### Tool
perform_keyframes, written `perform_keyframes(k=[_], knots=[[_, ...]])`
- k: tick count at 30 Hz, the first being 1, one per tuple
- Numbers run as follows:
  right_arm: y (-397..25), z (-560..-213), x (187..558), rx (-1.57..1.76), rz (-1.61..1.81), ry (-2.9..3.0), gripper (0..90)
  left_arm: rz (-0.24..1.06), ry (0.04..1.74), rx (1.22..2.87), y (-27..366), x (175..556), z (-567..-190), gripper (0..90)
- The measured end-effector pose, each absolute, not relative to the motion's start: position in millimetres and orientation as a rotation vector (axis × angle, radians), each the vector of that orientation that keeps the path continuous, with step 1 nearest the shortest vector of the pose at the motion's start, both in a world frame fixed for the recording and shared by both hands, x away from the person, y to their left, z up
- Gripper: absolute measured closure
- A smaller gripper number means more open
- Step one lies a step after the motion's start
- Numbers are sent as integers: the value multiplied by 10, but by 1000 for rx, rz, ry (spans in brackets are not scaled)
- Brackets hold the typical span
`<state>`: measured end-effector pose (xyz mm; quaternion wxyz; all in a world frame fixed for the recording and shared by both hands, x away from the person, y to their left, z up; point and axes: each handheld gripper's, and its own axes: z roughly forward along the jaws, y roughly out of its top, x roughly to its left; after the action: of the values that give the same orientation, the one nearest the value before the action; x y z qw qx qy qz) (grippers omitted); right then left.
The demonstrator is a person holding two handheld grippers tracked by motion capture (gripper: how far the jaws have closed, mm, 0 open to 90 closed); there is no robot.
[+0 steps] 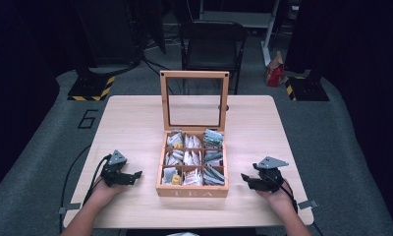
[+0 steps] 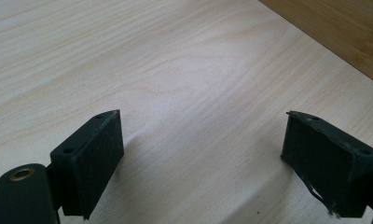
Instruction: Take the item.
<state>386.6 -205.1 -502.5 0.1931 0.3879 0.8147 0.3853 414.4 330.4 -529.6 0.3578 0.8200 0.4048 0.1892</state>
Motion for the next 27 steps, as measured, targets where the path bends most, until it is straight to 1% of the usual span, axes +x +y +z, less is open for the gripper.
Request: perform_keyframes(k=[16,27], knots=[[-1989,-4844,3778,1022,1129,2292,359,488,1045,2116,3304,4144,-5296,121],[-1962,-4709,3743,1035,1171,2317,375,489,1045,2118,3304,4144,-5295,121]])
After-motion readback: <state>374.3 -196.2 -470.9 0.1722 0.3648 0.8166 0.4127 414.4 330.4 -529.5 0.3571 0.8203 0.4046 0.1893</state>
